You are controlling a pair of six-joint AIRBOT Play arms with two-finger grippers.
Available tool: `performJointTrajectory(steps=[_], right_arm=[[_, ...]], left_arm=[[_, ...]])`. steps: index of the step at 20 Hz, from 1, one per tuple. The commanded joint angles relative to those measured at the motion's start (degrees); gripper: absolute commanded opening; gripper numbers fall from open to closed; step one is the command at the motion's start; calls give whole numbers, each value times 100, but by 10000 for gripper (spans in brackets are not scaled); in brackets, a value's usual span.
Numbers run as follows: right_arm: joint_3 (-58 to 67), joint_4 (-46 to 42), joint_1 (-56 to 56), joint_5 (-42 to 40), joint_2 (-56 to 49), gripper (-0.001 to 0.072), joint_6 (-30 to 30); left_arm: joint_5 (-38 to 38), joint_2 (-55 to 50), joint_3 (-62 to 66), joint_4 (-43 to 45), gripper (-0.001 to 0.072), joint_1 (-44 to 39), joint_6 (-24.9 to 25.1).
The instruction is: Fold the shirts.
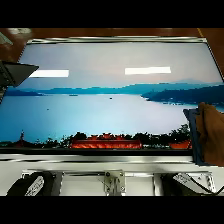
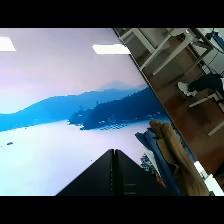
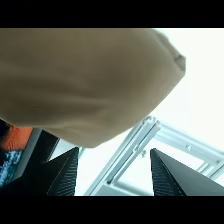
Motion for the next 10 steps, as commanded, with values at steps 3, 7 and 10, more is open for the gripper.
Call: performJointTrajectory(steps=[3, 7, 10], right_arm=[[1423, 2238, 37, -1185, 22, 574, -323], [1867, 3429, 1626, -1982, 343, 505, -822], [1766, 2068, 3711, -1521, 291, 703, -575]], left_arm=[[221, -332, 68, 2114, 34, -57, -1088], [-929, -1309, 721, 5589, 34, -1207, -2199], [-1425, -2079, 1311, 6896, 166, -2409, -2664]])
